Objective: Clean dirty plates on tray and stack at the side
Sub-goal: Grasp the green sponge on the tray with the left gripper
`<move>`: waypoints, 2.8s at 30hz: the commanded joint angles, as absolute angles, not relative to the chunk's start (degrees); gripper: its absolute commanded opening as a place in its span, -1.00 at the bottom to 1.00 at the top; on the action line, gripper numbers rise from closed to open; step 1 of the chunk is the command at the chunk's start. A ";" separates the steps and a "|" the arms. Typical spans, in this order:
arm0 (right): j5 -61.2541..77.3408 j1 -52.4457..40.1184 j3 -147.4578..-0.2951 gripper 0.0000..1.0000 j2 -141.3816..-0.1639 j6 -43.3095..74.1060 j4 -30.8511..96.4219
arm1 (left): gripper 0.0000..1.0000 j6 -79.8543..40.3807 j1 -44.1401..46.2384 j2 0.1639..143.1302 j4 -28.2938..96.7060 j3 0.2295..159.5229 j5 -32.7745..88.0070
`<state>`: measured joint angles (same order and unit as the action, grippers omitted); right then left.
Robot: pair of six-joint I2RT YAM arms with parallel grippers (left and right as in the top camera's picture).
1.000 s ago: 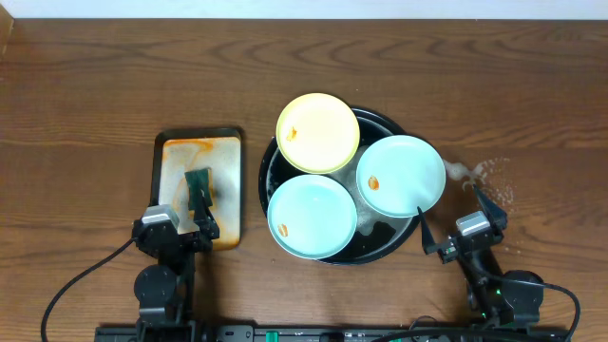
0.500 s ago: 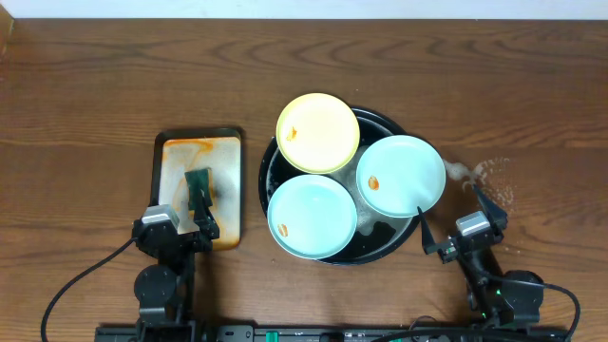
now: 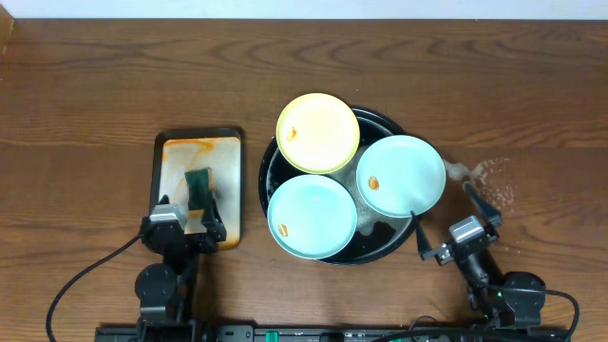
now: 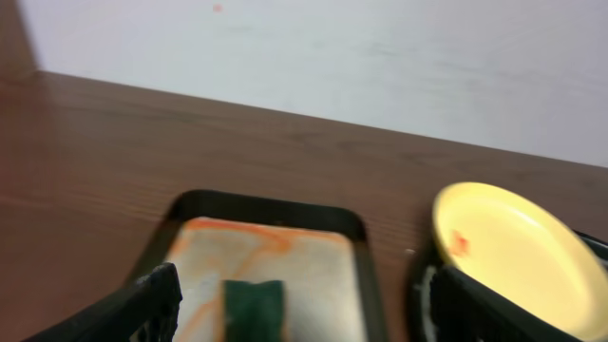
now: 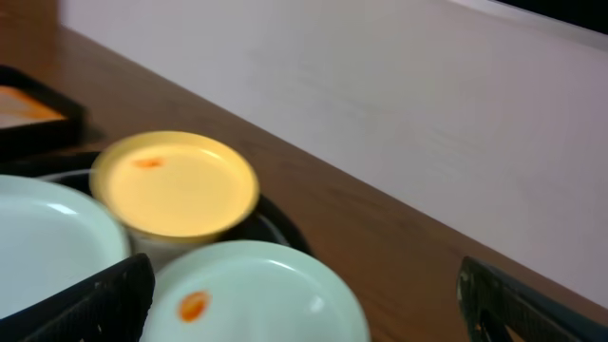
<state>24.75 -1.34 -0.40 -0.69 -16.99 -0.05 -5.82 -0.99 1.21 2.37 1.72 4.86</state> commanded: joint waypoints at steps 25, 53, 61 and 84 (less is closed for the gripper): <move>35.03 -1.15 -63.44 0.99 -54.61 -6.87 35.92 | 0.70 -11.33 -0.82 49.17 51.16 66.00 10.94; 33.61 -1.15 -75.31 0.63 -70.78 -0.86 53.91 | 0.46 -15.09 -0.82 92.79 57.54 66.85 -0.51; 32.58 -1.21 -75.24 0.48 -70.85 -0.86 56.21 | 0.11 -13.28 -2.13 103.85 49.65 66.72 -0.71; 32.58 -1.21 -75.24 0.41 -70.89 -0.86 55.94 | -0.85 -10.96 -3.90 99.35 48.56 66.06 5.58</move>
<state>32.53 -1.34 -74.22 -71.02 -1.02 56.05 -11.57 -3.75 104.33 47.37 63.46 3.49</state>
